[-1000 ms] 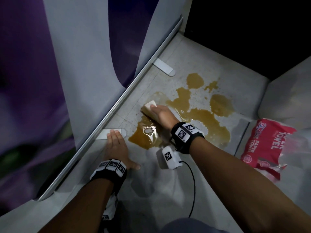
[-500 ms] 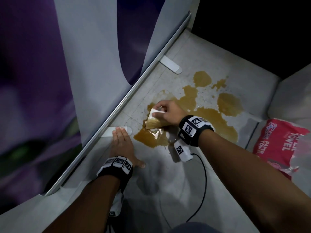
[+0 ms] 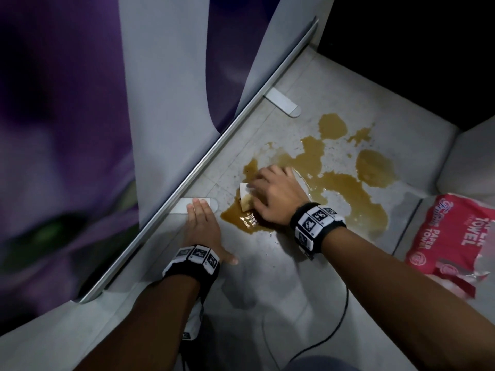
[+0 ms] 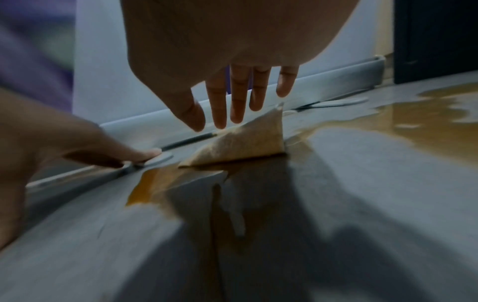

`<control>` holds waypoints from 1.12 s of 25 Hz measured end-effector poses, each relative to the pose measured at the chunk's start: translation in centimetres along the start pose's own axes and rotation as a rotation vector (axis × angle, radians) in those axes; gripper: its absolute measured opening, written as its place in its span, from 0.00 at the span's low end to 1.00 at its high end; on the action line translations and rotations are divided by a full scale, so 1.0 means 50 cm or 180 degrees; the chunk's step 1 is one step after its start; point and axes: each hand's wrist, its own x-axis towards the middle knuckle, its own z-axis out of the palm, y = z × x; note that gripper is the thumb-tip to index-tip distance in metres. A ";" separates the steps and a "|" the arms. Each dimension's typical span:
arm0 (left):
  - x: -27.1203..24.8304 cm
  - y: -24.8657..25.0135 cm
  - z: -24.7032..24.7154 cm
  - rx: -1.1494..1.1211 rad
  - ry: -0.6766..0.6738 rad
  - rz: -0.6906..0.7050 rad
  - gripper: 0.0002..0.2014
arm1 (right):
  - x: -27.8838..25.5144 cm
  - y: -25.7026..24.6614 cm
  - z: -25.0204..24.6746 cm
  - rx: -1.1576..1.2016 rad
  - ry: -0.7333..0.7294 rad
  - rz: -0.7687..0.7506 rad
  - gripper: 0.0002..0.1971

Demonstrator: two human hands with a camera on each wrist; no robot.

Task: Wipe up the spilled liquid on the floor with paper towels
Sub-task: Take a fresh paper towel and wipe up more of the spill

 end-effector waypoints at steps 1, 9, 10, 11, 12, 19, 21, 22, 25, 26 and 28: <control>0.002 0.001 0.002 0.0018 0.0016 -0.0001 0.81 | -0.011 0.003 0.007 -0.0191 -0.0099 -0.0117 0.19; 0.008 0.002 0.009 0.0075 0.0062 -0.0018 0.81 | -0.004 0.000 0.002 0.0005 -0.0338 0.0151 0.08; 0.010 0.001 0.011 0.0077 0.0068 -0.0015 0.82 | -0.003 -0.001 -0.007 0.0377 -0.0458 0.0408 0.09; 0.011 0.001 0.012 0.0083 0.0080 -0.0011 0.82 | 0.001 0.000 -0.015 0.0753 -0.0662 0.0686 0.09; 0.011 0.001 0.012 0.0086 0.0081 -0.0011 0.82 | 0.005 0.003 -0.020 0.1025 -0.0865 0.0904 0.10; 0.008 0.002 0.010 0.0127 0.0081 -0.0030 0.82 | 0.015 0.002 -0.004 0.0218 0.0387 0.0966 0.13; 0.005 0.005 0.008 0.0199 0.0077 -0.0029 0.81 | -0.005 -0.012 0.010 0.0155 0.0525 0.0664 0.14; 0.004 0.006 0.007 0.0221 0.0077 -0.0038 0.81 | -0.015 -0.017 0.020 0.0045 0.0443 0.0427 0.15; 0.005 0.006 0.005 0.0212 0.0074 -0.0070 0.81 | -0.018 -0.015 0.049 -0.0171 0.0123 0.0279 0.18; 0.005 0.005 0.005 0.0189 0.0065 -0.0076 0.82 | -0.015 -0.013 0.057 -0.0174 0.0098 0.0301 0.17; 0.004 0.003 0.004 0.0145 0.0052 -0.0070 0.82 | -0.008 -0.019 0.051 -0.0089 0.0146 0.0250 0.14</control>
